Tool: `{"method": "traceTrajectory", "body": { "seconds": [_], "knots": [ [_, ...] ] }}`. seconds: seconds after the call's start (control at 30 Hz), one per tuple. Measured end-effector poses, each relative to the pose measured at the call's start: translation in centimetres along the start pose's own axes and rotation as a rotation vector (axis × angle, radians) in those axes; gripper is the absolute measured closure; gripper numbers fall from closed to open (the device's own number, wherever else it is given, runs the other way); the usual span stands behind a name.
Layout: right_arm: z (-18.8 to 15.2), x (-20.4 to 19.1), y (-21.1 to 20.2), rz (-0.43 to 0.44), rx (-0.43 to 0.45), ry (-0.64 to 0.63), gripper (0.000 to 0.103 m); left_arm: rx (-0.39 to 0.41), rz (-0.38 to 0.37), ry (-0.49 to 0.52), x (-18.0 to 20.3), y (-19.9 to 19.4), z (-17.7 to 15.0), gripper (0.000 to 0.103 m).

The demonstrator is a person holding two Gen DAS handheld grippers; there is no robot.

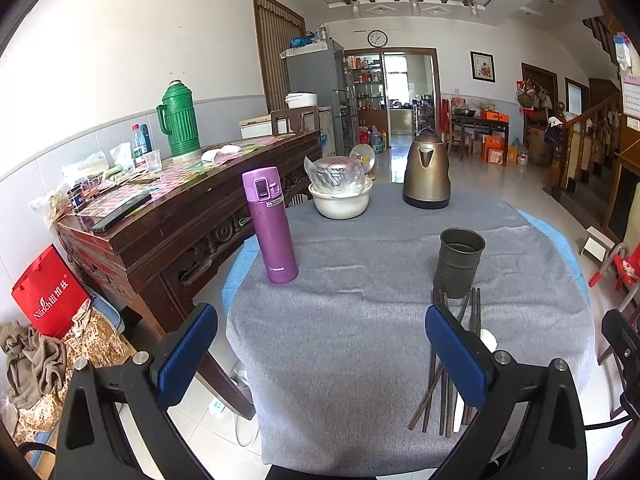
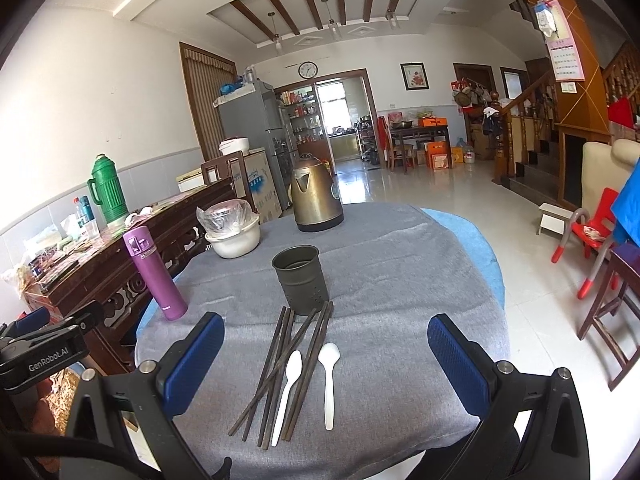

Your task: Organize utensils

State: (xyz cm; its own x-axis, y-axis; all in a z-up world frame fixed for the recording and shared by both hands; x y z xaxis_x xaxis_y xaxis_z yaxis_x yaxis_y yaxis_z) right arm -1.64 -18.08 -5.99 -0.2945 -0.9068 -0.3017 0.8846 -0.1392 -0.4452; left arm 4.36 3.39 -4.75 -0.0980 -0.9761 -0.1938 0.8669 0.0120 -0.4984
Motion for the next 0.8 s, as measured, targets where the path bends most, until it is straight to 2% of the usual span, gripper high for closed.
{"method": "traceTrajectory", "body": {
  "seconds": [0.8],
  "knots": [
    [-0.24,-0.75,0.22,0.014,-0.01,-0.014,0.0,-0.006,-0.011,-0.007,-0.32,0.0,0.04,0.0]
  ]
}}
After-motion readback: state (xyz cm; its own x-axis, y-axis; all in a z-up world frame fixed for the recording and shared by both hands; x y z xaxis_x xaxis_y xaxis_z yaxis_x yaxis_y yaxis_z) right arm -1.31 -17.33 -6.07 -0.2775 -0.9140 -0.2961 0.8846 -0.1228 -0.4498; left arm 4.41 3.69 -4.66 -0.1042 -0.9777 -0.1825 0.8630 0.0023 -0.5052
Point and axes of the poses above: each gripper's, at about its wrist camera, not at the fingertips, and y roughly the way its jaws point, x to its right, z to its top, the point moved 8 cm from there along y, roughly the way its jaws point, and after that the axes turned 6 degrees about y, right-handed, at the moved point
